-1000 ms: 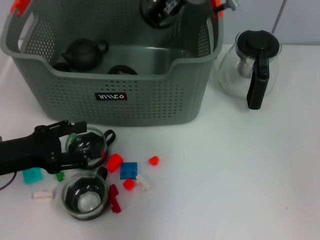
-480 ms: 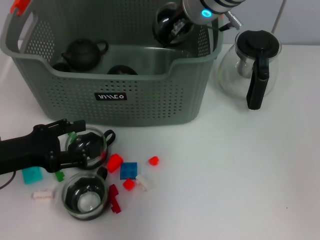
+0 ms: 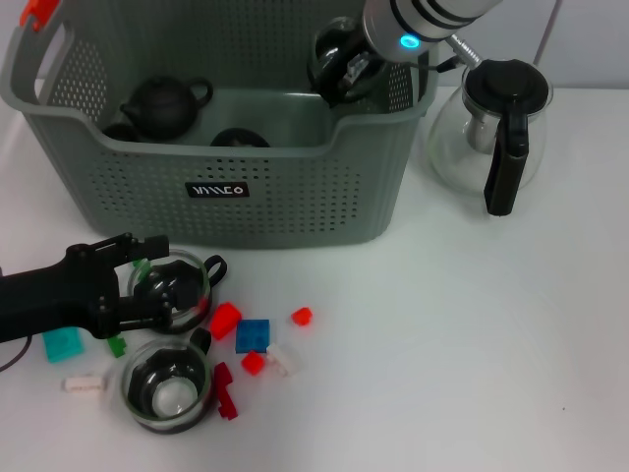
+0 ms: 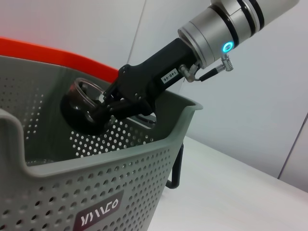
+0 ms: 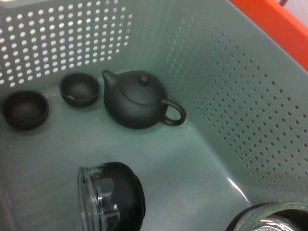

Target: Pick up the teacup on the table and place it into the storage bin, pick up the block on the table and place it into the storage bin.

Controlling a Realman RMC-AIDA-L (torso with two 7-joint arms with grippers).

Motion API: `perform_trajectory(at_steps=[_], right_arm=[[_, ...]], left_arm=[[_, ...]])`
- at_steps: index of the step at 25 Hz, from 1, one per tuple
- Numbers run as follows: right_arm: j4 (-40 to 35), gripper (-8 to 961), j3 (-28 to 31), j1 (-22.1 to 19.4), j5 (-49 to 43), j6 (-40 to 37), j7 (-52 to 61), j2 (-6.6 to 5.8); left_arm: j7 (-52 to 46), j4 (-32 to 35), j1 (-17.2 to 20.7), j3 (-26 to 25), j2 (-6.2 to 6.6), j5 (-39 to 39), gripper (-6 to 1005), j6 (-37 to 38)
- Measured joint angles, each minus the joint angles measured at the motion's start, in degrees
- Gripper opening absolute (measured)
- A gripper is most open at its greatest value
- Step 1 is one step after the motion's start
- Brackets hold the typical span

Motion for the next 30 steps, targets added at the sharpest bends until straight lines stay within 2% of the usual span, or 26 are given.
perform_trajectory(at_steps=[15,22,25,28,30], right_arm=[[0.1,56,-2.1,0.2,0.0,-0.3,-1.0,0.26],[-1.8,228,-1.5,-0.1,-0.1,-1.6,-0.1,-0.05],[-8.2,350,-0.5,-1.4,-0.2,-6.8,1.3,-0.53],[-22.0,497,3.7,-4.9,0.1,-17.2,2.0,-0.80],[-29.4,557,7.5,-6.7,1.0,-22.6,2.0,-0.74]], left_arm=[[0.0,0.0,-0.1,0.0,0.00,0.0,899,-0.1],[0.0,0.0,-0.1,0.0,0.00,0.0,895,-0.1],[-0.1,0.0,0.0,0.0,0.01,0.0,893,-0.1],[-0.2,-0.1,0.0,-0.1,0.01,0.0,892,0.1],[-0.3,-0.1,0.0,-0.1,0.00,0.0,890,0.2]])
